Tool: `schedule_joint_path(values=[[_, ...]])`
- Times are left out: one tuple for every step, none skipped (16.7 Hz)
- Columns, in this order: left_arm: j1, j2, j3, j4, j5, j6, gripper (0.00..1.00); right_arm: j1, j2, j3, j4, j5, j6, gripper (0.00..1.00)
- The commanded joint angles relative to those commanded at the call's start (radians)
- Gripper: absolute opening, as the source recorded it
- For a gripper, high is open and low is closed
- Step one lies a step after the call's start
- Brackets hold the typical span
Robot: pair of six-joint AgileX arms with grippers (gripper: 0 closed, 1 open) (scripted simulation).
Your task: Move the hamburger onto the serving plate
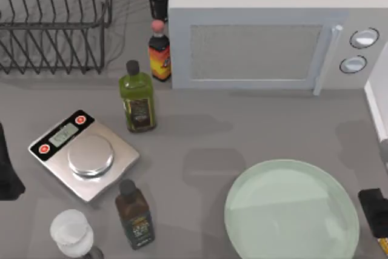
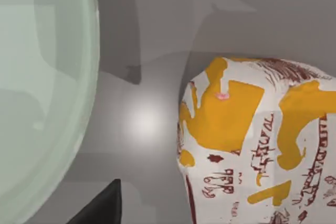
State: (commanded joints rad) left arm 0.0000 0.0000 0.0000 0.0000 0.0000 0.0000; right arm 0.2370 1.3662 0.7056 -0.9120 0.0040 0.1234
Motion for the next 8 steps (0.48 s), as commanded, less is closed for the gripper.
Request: schedule_joint_path(values=[[0.0, 0.0, 0.0, 0.0, 0.0, 0.0, 1.0, 0.001, 0.021, -0.02, 0.044, 0.0, 0.001, 1.0], [0.0, 0.0, 0.0, 0.0, 0.0, 0.0, 1.0, 0.001, 0.046, -0.043, 0.095, 0.0, 0.002, 1.0], [0.0, 0.0, 0.0, 0.0, 0.0, 0.0, 1.0, 0.002, 0.071, -0.068, 0.149, 0.0, 0.003, 1.0], [0.0, 0.0, 0.0, 0.0, 0.0, 0.0, 1.0, 0.002, 0.097, -0.092, 0.202, 0.0, 0.004, 1.0], [0.0, 0.0, 0.0, 0.0, 0.0, 0.0, 1.0, 0.002, 0.12, -0.115, 0.249, 0.0, 0.005, 1.0], [0.0, 0.0, 0.0, 0.0, 0.0, 0.0, 1.0, 0.003, 0.14, -0.134, 0.286, 0.0, 0.005, 1.0], [0.0, 0.0, 0.0, 0.0, 0.0, 0.0, 1.0, 0.003, 0.156, -0.148, 0.312, 0.0, 0.006, 1.0], [0.0, 0.0, 0.0, 0.0, 0.0, 0.0, 1.0, 0.004, 0.166, -0.157, 0.328, 0.0, 0.006, 1.0]])
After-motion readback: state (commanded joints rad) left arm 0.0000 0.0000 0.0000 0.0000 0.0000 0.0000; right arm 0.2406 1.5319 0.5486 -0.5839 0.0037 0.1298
